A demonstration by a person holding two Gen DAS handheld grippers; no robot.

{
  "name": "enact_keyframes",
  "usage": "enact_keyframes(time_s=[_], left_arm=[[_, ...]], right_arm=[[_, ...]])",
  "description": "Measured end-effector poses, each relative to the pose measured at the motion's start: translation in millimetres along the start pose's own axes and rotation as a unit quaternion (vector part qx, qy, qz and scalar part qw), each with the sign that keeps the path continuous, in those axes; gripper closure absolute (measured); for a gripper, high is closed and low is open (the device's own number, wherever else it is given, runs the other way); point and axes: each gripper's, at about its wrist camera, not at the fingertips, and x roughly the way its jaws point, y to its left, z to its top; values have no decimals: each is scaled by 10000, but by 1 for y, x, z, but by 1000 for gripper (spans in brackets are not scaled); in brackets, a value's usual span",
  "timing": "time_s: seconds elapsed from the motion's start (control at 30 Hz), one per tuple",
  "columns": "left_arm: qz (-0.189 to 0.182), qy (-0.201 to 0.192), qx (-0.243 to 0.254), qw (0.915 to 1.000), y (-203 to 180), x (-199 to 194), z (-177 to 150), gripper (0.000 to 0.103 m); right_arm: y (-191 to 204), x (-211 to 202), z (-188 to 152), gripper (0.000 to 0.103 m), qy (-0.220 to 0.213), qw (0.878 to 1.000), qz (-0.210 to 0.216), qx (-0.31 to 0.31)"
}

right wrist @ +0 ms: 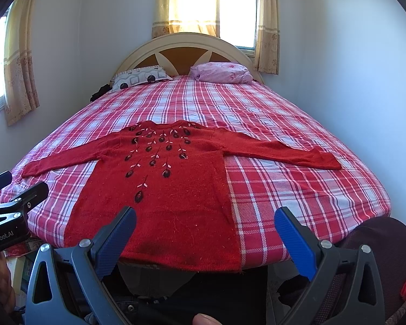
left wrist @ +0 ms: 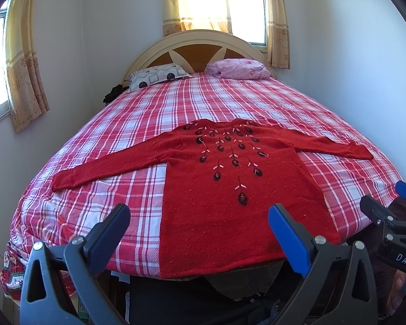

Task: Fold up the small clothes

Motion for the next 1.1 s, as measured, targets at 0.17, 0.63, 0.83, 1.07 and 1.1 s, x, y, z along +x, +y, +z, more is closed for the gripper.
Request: enact_keyframes(time_s=[0.17, 0.63, 0.83, 1.07, 1.1], left_arm=[[24, 78, -2, 10000, 1, 6, 0, 0], [108, 325, 130, 9993, 0, 35, 2, 0], [179, 523, 267, 9981, -1, 72, 1, 0], [195, 636, 408, 9969, -2, 130, 15, 0], [234, 669, 393, 9967, -1, 138, 20, 0]], right_arm=[[-2, 3, -1, 1, 62, 10000, 28, 12], [-11, 29, -1, 1, 214, 9996, 191, 22], [-20, 60, -1, 1, 317, 9991, 292, -25], [-55, 125, 5, 1, 579, 9980, 200, 125], [-63, 134, 7, 1, 637, 9976, 189, 197]])
